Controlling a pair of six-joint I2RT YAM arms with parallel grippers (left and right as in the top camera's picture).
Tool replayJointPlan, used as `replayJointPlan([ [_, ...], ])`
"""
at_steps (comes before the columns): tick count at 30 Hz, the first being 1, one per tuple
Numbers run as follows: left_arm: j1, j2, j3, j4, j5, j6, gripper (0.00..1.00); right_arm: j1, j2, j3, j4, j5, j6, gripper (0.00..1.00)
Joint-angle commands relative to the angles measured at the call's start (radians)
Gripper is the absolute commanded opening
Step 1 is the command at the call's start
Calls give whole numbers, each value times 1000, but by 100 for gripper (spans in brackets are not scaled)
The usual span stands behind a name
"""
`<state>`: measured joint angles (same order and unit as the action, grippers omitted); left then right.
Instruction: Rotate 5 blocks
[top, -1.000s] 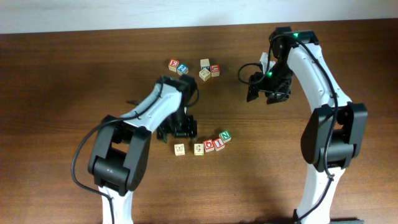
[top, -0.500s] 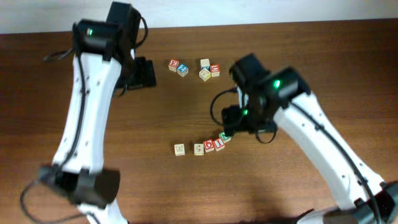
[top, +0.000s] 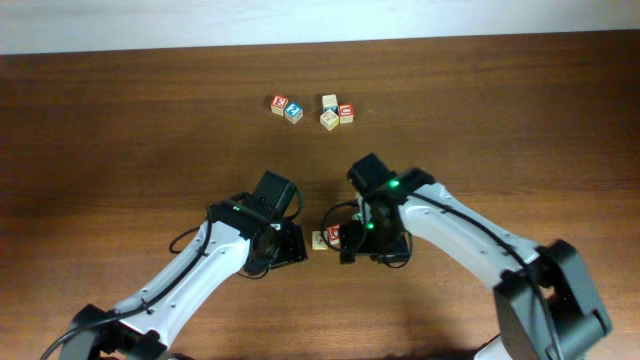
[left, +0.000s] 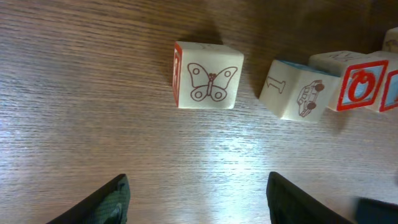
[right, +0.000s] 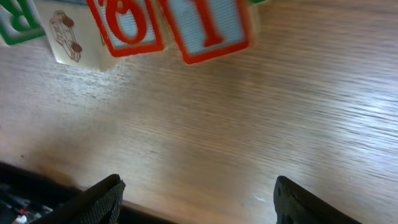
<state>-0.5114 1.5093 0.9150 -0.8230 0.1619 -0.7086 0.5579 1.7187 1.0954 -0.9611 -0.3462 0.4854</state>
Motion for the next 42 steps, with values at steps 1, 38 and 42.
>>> replayJointPlan([
  [1,-4,43,-4,42,66,-34,67,9,90,-7,29,-59,28,73],
  [38,541,-6,-1,195,77,131,66,24,112,148,-50,231,-275,58],
  [42,540,-6,-1,194,77,131,66,24,143,104,-2,223,-299,52],
])
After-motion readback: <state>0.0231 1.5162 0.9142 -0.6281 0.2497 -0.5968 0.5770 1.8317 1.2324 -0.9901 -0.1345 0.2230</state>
